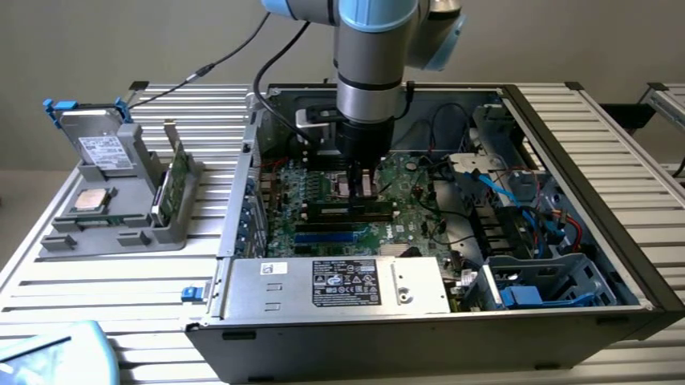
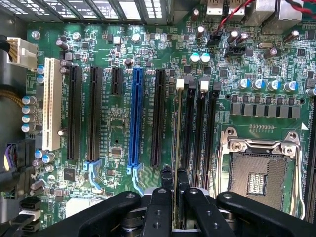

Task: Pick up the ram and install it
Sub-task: 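Insert the ram into the slot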

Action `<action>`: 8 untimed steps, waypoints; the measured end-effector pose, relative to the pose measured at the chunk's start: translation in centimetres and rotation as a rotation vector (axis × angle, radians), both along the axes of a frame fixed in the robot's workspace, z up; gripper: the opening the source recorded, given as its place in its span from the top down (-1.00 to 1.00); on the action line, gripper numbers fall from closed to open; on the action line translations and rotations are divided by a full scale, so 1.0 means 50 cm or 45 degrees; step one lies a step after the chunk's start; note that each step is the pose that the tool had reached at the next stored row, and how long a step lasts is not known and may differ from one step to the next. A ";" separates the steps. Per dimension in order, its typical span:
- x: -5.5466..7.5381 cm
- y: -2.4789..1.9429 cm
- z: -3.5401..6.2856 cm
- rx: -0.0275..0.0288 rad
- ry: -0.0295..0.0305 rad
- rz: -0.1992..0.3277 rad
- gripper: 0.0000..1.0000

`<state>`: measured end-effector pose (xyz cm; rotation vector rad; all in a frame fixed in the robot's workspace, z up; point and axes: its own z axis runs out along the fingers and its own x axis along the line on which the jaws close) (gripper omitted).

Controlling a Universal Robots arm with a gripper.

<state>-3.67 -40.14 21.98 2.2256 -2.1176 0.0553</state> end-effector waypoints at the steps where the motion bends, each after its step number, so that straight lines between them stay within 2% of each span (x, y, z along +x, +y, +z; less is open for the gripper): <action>1: 0.000 0.0000 0.000 0.0000 0.0001 0.000 0.71; 8: 0.000 0.0015 0.000 0.0006 0.0035 0.001 0.71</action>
